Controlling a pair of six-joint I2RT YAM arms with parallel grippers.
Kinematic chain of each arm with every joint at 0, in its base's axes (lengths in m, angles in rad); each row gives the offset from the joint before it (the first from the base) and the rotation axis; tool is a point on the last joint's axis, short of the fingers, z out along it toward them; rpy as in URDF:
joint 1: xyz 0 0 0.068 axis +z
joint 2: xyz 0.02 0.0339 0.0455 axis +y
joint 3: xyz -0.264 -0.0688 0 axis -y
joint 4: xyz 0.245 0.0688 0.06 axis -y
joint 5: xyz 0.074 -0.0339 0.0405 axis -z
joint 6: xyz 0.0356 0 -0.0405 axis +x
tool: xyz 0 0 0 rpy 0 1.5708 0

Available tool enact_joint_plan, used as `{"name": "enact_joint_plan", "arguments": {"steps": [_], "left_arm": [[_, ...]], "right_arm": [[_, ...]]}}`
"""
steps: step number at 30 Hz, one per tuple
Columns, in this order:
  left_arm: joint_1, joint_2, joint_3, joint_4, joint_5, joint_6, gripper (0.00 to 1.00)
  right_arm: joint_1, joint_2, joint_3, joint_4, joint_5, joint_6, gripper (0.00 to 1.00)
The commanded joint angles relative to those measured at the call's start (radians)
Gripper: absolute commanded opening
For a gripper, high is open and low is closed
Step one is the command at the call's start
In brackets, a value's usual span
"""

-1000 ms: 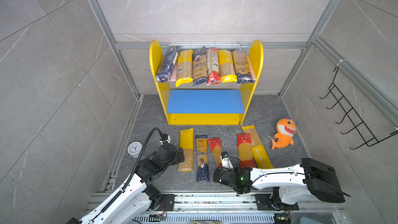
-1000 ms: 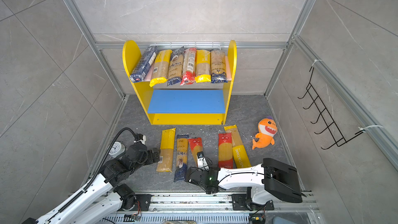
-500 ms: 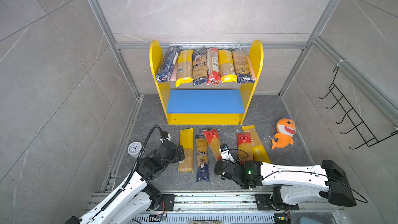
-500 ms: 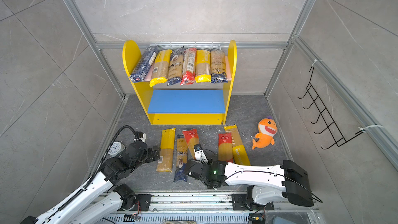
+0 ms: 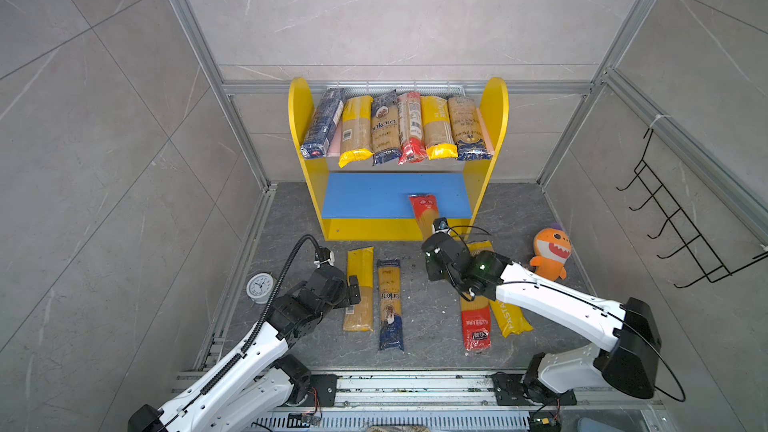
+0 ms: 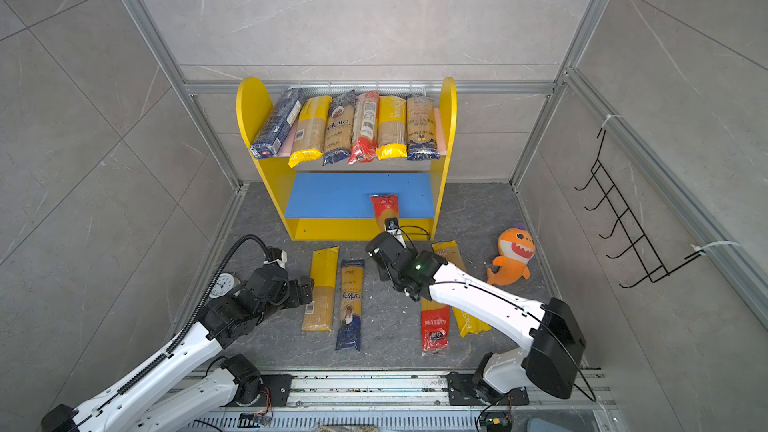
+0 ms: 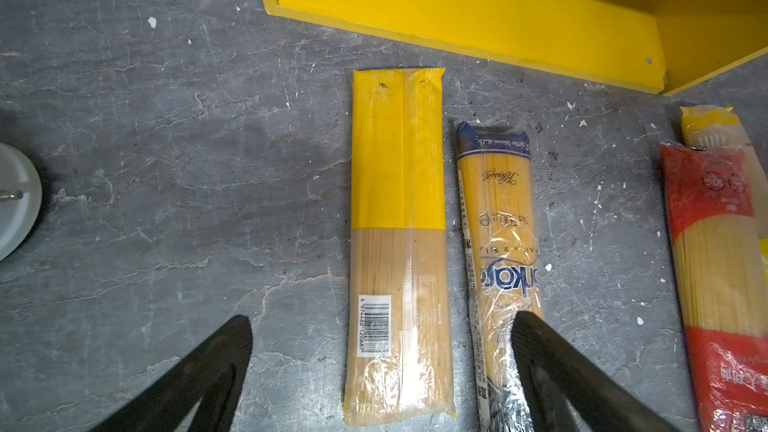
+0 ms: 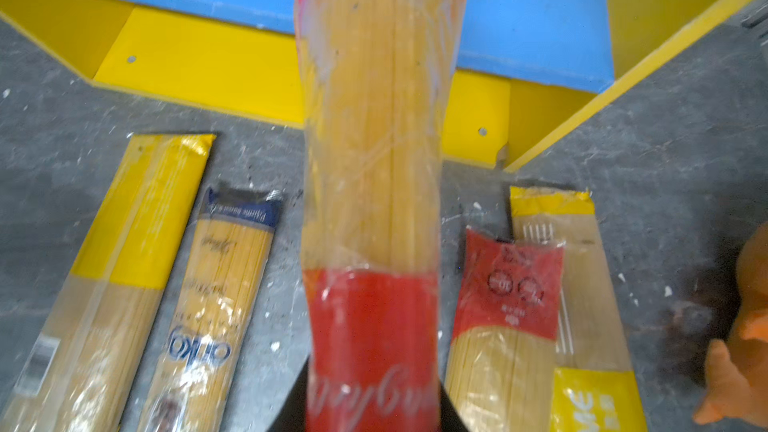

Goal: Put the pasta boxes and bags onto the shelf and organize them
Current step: 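Lift the red-bottomed bag with the right gripper toward the blue shelf, then set the red-bottomed bag upright on the blue shelf, open right gripper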

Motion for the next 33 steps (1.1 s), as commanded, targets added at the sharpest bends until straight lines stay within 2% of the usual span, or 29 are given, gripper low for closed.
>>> {"name": "enact_joint_plan", "arguments": {"steps": [1,9,18,23,24,29,32,33], "left_arm": [[-0.002,-0.005,0.047,0.035,0.001,0.035,1.0],[-0.002,-0.008,0.095,0.015,-0.037,0.076,1.0],[-0.002,-0.004,0.123,-0.008,-0.055,0.08,1.0],[-0.002,0.016,0.128,-0.008,-0.051,0.077,1.0],[-0.003,0.017,0.127,-0.008,-0.05,0.074,1.0],[-0.003,0.005,0.121,-0.013,-0.041,0.063,1.0],[-0.003,-0.007,0.121,-0.023,-0.041,0.06,1.0],[-0.002,-0.009,0.122,-0.028,-0.039,0.059,1.0]], "right_arm": [[-0.069,0.044,0.102,0.158,0.022,-0.13,0.0],[-0.254,0.183,0.217,0.268,-0.037,-0.239,0.0],[-0.386,0.273,0.284,0.296,-0.098,-0.258,0.0],[-0.413,0.313,0.297,0.301,-0.104,-0.264,0.26],[-0.417,0.32,0.302,0.299,-0.109,-0.264,0.27],[-0.427,0.323,0.284,0.299,-0.107,-0.254,0.56],[-0.429,0.299,0.255,0.305,-0.117,-0.24,0.69],[-0.429,0.29,0.247,0.305,-0.121,-0.237,0.69]]}}
